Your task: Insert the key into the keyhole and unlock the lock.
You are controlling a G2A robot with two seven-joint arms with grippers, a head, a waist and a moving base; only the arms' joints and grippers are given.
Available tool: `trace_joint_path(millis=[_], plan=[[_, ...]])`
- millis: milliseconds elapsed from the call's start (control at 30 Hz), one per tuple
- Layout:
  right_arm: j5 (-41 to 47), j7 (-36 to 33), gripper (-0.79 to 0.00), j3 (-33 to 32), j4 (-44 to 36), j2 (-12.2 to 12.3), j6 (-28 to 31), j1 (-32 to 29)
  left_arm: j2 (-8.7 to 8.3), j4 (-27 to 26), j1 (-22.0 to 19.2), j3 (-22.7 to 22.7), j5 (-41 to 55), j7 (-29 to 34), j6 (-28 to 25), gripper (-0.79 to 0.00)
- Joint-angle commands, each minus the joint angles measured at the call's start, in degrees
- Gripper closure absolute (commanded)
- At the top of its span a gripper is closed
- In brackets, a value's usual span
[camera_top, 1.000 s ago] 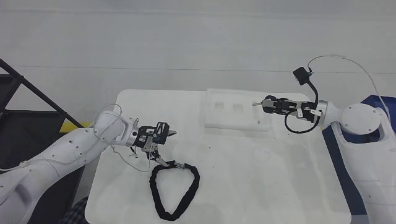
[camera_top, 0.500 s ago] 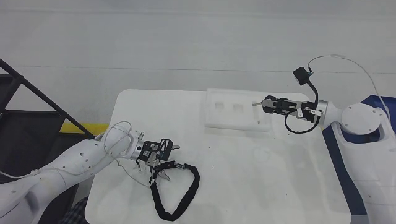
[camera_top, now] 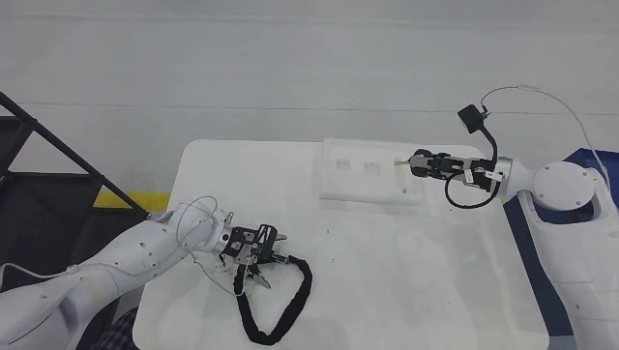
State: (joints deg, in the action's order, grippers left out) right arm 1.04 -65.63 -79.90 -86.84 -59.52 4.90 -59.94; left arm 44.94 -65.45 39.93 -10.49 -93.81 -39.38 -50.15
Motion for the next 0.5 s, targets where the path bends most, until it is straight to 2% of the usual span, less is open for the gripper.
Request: trace_joint_path(millis=[0,233,267,300,400,467], plan=[[0.0,0.0,0.000,0.0,0.0,0.0,0.0,0.0,0.31,0.7,0.0,-0.1,-0.5,-0.6,-0.2,-0.388],[0.0,0.0,0.000,0.0,0.0,0.0,0.0,0.0,1.39,2.6,0.4,-0.6,-1.6,-0.7,-0.4,-0.391],[0.0,0.0,0.000,0.0,0.0,0.0,0.0,0.0,1.53,2.9,0.4,-0.7,-1.9,-0.4,-0.4,-0.431],[0.0,0.0,0.000,0.0,0.0,0.0,0.0,0.0,1.67,3.0,0.5,-0.8,-2.0,-0.2,-0.4,-0.425],[0.0,0.0,0.000,0.0,0.0,0.0,0.0,0.0,2.08,3.7,0.8,-1.2,-1.5,0.3,-0.7,-0.296],[0.0,0.0,0.000,0.0,0.0,0.0,0.0,0.0,2.33,4.1,0.9,-1.5,-1.3,0.3,-0.9,0.000]])
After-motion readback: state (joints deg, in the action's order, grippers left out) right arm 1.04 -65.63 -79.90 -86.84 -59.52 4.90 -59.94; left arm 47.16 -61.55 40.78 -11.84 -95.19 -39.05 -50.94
